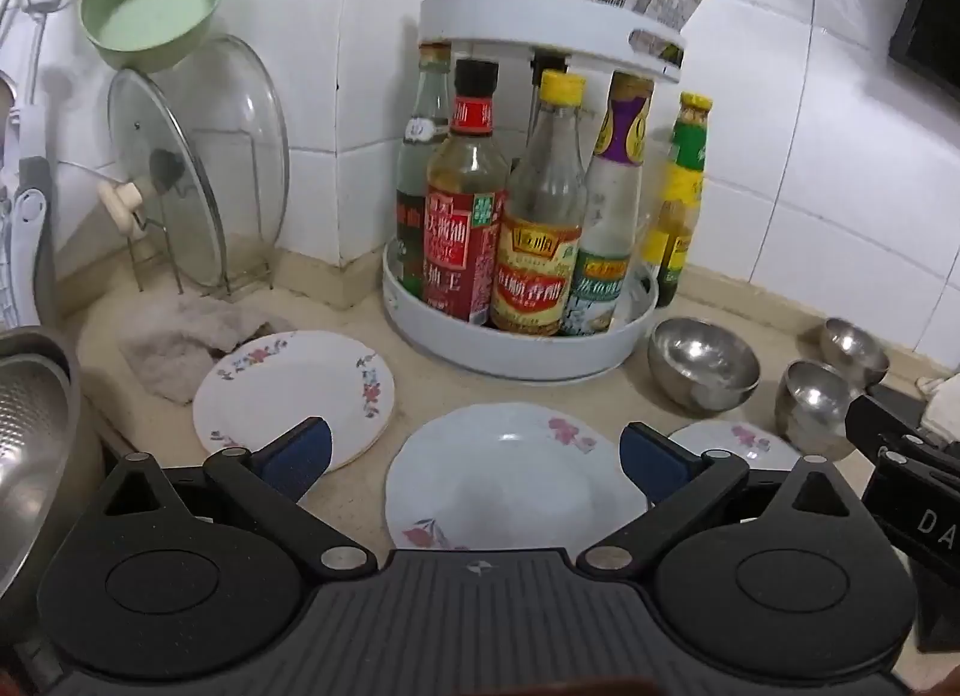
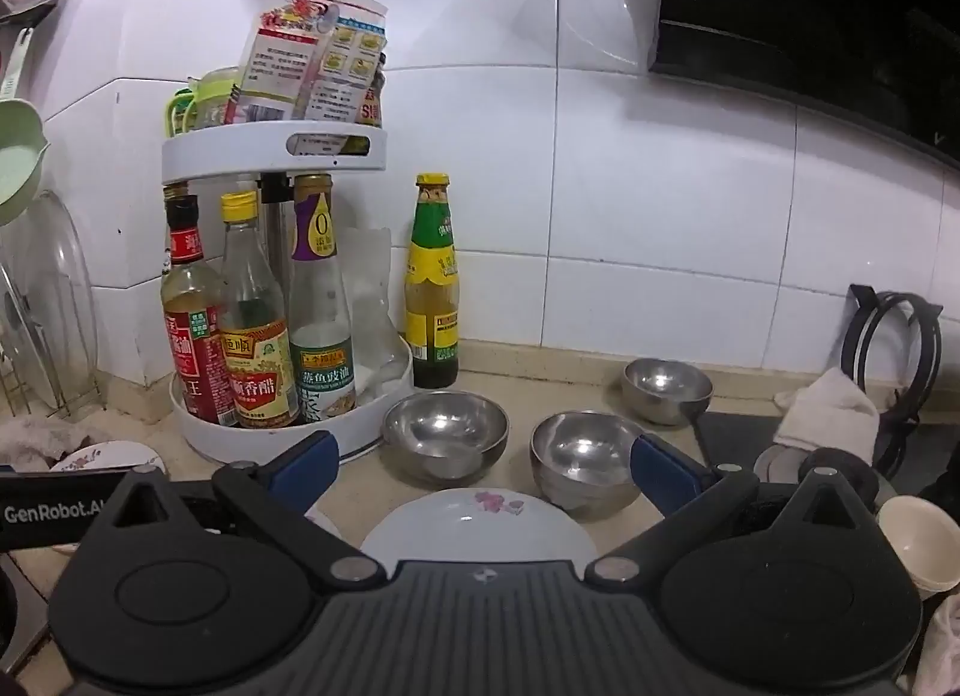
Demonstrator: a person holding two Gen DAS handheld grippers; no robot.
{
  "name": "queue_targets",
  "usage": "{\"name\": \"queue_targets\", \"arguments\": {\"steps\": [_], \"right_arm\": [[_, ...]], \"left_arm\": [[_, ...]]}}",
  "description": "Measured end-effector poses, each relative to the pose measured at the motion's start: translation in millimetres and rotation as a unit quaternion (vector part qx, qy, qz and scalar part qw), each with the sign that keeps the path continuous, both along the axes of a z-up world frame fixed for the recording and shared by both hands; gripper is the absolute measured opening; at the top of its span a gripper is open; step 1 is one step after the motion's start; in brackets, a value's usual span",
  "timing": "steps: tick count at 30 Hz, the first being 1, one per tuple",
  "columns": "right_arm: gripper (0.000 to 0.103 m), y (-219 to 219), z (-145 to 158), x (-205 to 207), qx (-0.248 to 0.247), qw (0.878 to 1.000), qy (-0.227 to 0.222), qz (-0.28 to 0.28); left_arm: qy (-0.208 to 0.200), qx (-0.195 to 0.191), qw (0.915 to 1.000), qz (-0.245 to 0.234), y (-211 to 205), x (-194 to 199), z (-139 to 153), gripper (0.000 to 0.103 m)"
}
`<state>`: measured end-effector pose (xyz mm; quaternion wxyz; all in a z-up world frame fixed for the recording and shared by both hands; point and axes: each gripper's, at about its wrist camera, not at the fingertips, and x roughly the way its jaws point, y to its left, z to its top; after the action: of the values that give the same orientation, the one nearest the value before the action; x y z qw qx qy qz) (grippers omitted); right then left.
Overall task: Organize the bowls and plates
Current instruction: 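Move both tools toward the white plates on the counter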
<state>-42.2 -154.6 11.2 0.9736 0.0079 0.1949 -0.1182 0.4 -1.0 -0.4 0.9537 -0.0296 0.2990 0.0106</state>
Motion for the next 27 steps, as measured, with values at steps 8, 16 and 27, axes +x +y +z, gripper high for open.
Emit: {"name": "queue_targets", "arguments": {"steps": [8, 16, 27], "right_arm": [[0.102, -0.2, -8.8, 4.9, 0.014, 1.0, 0.021, 0.0], [0.102, -3.2, -4.9, 5.3, 0.006, 1.0, 0.022, -0.009], [0.102, -6.3, -5.3, 8.2, 0.008, 0.999, 0.028, -0.017]], "left_arm": [[0.021, 0.014, 0.9997, -0.005, -14.4, -7.2, -4.6, 0.103], [0.032, -0.007, 0.9993, -0.019, -4.3, 9.3, 1.8, 0.103], [0.023, 0.0, 0.9995, -0.023, -13.9, 10.7, -4.2, 0.103]]}}
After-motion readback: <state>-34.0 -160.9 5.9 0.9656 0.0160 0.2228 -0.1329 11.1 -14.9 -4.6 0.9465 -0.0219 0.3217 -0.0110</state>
